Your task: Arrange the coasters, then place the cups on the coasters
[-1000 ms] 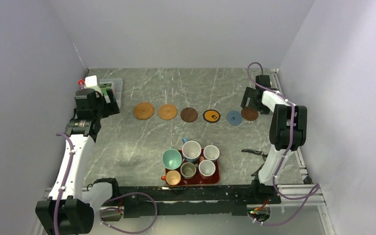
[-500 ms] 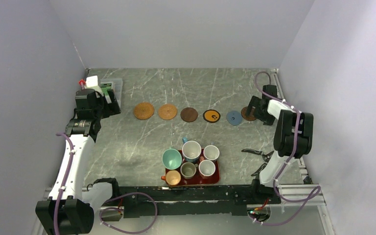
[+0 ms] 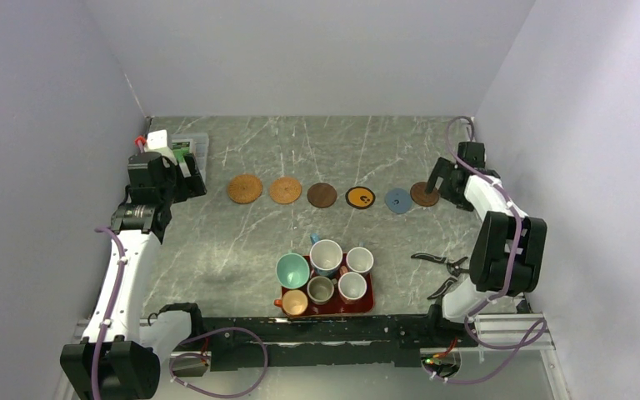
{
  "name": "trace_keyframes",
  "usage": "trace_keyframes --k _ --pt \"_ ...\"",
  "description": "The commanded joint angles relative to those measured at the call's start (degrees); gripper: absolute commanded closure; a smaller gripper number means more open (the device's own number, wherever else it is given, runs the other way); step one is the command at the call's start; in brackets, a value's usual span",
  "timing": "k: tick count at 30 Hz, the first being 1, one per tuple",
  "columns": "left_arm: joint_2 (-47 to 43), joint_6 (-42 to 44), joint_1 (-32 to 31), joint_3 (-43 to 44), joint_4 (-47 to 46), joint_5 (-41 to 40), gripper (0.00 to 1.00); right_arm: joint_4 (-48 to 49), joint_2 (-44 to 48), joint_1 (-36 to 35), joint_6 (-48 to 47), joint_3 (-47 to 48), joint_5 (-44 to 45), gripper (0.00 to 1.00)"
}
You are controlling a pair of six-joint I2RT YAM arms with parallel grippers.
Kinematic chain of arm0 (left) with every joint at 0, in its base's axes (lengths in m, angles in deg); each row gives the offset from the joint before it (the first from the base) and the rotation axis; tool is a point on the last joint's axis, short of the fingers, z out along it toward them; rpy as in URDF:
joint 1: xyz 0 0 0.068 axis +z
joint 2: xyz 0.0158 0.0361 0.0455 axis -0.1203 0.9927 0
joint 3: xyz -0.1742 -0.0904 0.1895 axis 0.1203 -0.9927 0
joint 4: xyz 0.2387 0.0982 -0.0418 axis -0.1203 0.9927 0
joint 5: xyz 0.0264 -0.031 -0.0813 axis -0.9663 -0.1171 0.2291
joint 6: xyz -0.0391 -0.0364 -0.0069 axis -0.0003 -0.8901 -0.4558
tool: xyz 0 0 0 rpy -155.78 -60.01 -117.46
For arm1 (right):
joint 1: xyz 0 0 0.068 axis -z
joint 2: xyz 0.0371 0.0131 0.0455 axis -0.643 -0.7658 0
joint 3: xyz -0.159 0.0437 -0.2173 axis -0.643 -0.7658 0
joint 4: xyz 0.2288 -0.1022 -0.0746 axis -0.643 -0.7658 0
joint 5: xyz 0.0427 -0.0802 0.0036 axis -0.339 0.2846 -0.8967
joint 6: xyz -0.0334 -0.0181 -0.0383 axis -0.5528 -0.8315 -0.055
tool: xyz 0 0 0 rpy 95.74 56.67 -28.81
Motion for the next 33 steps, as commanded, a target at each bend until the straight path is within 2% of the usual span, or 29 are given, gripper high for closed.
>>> trace_keyframes --k 1,4,15,24,33 --pt "-0.9 -0.2 0.3 1.4 -0.3 0.8 0.06 -3.3 1.2 -1.7 -1.2 6.1 0.4 0.00" --pt "-1.3 0.1 0.3 1.1 -0.5 0.6 0.06 -4.9 -1.2 -3.7 -2.4 10.2 3.1 0.00" --pt "-1.1 0.4 0.3 1.0 -0.4 0.7 0.06 -8.9 -14.1 -7.6 -6.1 26.1 3.3 0.00" --pt "-0.7 0.4 0.3 1.1 0.0 0.7 0.06 -10.5 -24.2 -7.6 -8.6 33.4 4.2 0.00" --pt "-0.6 0.7 0.3 0.5 -0.4 0.5 0.06 -9.6 -29.1 -7.7 -10.2 34.0 3.6 0.02"
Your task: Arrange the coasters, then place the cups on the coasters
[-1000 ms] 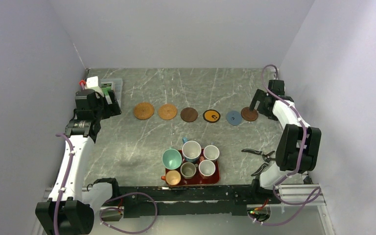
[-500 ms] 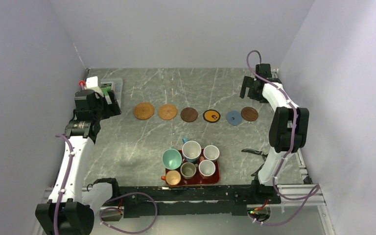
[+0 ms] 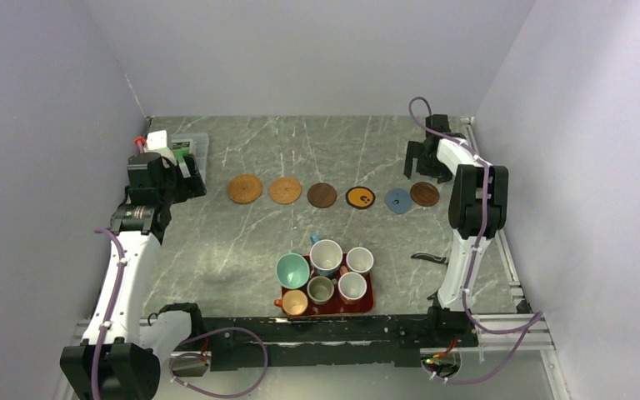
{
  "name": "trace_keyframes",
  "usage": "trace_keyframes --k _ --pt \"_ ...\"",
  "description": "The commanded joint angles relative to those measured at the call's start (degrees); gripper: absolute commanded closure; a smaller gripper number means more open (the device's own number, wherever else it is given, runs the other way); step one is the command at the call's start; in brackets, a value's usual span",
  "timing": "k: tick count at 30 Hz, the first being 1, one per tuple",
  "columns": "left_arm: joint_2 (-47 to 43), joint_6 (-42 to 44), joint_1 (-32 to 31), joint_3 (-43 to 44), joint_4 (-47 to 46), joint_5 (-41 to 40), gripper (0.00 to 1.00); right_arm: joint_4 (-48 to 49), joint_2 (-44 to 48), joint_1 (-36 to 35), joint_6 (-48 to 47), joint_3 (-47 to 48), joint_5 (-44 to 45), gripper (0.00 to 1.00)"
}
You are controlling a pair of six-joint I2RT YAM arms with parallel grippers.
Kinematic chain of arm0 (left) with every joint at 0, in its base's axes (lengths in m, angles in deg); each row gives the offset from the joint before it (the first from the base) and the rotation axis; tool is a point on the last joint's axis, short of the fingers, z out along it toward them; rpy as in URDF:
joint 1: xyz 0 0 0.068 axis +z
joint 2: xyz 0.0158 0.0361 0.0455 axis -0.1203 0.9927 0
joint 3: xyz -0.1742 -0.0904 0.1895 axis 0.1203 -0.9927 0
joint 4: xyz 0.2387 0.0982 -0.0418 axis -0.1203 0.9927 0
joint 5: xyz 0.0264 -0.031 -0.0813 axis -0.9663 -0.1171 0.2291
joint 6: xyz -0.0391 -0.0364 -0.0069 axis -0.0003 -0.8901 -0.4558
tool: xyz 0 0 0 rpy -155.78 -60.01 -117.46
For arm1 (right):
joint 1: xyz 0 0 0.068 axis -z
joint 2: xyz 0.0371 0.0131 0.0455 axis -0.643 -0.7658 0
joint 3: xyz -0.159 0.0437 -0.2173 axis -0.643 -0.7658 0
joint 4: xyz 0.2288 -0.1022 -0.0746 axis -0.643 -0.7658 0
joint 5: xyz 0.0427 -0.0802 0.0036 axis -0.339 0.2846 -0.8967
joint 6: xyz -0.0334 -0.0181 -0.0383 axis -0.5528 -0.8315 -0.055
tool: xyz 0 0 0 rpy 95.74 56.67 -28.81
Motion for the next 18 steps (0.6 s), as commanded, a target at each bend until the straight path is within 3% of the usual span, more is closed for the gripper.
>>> trace_keyframes --k 1,18 --pt "-0.3 0.4 0.3 0.4 -1.1 0.3 0.06 -0.1 -0.4 0.1 -1.6 1.8 0.7 0.03" --pt "-0.2 0.0 0.3 0.4 -1.5 1.2 0.06 1.4 4.9 0.4 0.1 -10.9 6.9 0.06"
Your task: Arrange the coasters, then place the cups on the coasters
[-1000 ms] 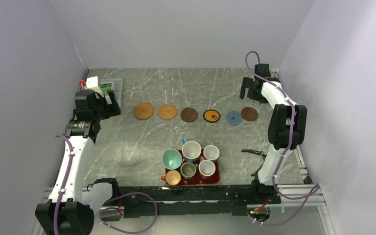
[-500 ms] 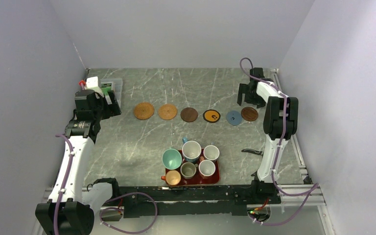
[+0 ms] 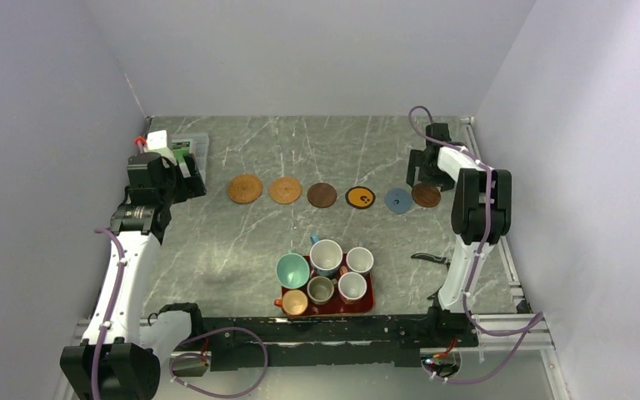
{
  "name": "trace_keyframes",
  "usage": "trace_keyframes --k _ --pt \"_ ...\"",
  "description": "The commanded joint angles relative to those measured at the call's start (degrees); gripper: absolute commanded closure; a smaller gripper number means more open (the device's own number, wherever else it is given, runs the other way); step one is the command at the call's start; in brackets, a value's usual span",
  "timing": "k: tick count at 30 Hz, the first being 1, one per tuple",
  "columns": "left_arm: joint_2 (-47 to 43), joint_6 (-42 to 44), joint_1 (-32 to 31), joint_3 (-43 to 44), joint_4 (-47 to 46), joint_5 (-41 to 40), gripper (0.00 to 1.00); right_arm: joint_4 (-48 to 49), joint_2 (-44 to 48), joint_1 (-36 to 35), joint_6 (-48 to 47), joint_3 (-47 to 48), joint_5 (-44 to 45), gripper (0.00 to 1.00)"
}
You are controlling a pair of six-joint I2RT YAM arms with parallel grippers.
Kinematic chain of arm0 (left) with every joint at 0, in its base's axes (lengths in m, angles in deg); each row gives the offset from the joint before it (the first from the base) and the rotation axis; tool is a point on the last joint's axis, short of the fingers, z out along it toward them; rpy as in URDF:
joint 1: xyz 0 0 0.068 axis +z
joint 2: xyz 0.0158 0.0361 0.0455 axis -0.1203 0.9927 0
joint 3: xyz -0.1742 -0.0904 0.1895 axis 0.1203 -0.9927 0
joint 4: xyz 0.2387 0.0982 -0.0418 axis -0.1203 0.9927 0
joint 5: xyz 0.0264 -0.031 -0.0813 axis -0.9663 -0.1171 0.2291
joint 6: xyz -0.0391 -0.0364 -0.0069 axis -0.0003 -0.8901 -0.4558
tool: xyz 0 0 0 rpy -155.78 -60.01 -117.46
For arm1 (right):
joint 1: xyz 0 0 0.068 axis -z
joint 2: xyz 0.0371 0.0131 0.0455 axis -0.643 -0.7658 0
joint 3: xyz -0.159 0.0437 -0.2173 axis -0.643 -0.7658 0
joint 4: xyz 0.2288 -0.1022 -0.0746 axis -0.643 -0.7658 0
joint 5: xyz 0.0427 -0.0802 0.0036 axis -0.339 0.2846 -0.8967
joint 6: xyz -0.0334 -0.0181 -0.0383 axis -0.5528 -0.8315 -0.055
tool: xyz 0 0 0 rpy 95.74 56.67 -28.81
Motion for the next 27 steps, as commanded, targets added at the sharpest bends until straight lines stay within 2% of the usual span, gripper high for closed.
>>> trace_keyframes --k 1,18,27 --pt "-0.3 -0.1 0.3 0.4 -1.5 1.3 0.06 -1.4 3.1 0.4 0.6 -4.6 4.6 0.06" --pt "-2.6 -0.7 0.3 0.2 -1.8 1.9 0.06 -2.1 13.8 4.7 3.5 -12.9 6.5 0.06" --pt "-2.1 -0.7 0.3 0.3 -1.9 1.5 0.06 -2.3 22.8 4.8 4.6 -14.0 -0.4 0.00"
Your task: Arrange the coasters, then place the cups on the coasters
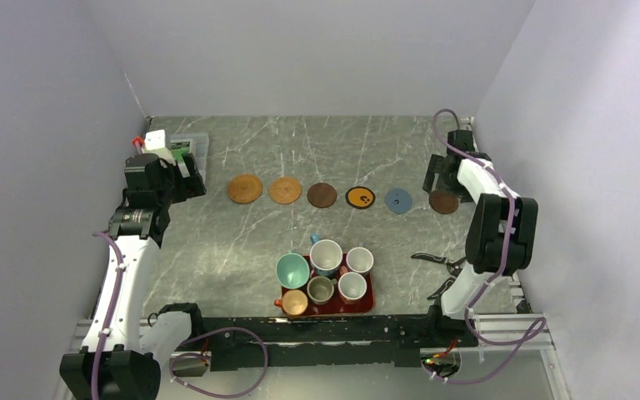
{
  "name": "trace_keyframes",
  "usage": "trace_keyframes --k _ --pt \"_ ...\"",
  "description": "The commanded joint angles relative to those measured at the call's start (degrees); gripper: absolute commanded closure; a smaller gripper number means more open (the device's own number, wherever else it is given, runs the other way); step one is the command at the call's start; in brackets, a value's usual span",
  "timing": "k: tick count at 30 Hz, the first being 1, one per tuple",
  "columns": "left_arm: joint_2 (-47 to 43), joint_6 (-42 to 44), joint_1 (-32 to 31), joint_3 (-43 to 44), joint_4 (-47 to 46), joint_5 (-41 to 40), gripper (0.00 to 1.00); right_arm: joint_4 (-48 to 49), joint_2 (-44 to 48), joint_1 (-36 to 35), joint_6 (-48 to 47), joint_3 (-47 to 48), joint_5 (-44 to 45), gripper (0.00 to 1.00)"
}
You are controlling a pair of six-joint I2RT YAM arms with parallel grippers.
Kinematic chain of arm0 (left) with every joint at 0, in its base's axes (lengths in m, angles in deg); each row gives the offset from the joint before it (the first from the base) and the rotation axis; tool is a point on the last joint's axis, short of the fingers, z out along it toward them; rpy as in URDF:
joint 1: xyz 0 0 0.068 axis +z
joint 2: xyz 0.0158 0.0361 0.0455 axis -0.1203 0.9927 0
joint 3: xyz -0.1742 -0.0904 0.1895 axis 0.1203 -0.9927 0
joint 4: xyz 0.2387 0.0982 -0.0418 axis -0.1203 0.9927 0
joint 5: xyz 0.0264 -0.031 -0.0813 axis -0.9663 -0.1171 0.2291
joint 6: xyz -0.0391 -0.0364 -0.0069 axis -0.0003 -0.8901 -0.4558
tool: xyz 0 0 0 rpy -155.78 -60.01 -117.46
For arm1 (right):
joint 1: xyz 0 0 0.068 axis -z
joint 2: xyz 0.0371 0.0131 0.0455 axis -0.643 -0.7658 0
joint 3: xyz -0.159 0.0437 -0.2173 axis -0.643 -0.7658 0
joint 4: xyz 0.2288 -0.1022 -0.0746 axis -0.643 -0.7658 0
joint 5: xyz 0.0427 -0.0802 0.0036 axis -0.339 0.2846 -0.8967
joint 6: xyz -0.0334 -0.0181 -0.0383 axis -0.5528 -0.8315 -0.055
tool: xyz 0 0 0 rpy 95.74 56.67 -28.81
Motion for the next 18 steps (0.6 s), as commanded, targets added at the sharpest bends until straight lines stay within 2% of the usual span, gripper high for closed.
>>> trace_keyframes --k 1,11,18 --pt "-0.3 -0.5 0.3 0.2 -1.6 0.3 0.06 1.0 7.8 0.1 1.9 -2.0 -4.3 0.00" --pt "0.5 -1.1 0.3 0.5 -1.4 2.1 0.06 5.7 24.3 0.1 9.9 -15.3 -2.5 0.00" --pt "0.8 -1.3 0.3 0.6 -0.9 1.6 0.06 9.2 33.1 0.1 13.6 -24.6 -8.0 0.00"
